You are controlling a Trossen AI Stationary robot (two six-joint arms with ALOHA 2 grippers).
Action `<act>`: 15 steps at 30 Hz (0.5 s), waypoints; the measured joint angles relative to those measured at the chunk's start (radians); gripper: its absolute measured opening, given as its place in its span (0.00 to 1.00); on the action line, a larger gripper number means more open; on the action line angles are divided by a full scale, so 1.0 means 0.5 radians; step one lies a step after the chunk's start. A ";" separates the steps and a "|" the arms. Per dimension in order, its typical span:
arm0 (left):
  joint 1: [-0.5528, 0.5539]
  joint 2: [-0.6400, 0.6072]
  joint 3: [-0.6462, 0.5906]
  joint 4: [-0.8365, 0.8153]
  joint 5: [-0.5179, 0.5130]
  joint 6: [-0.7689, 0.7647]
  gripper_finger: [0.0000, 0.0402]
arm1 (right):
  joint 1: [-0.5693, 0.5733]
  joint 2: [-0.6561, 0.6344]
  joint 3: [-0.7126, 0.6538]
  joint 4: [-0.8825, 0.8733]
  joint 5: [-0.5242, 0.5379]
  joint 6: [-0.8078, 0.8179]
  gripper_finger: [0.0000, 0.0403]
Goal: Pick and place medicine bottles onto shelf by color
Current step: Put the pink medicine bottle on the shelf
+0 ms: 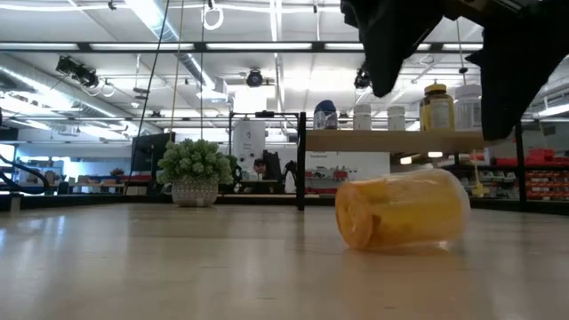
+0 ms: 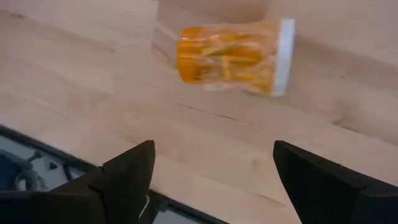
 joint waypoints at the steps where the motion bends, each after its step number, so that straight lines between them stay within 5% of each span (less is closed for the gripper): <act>1: -0.005 0.000 0.000 0.000 -0.002 -0.001 0.43 | 0.001 0.000 0.000 -0.012 0.012 0.000 0.83; 8: -0.006 0.000 0.000 0.000 -0.086 0.025 0.43 | -0.026 0.000 -0.002 -0.230 0.119 0.003 0.83; 15: -0.005 0.035 0.001 -0.227 -0.318 -0.044 0.43 | -0.110 0.000 -0.001 -0.040 0.081 -0.044 0.83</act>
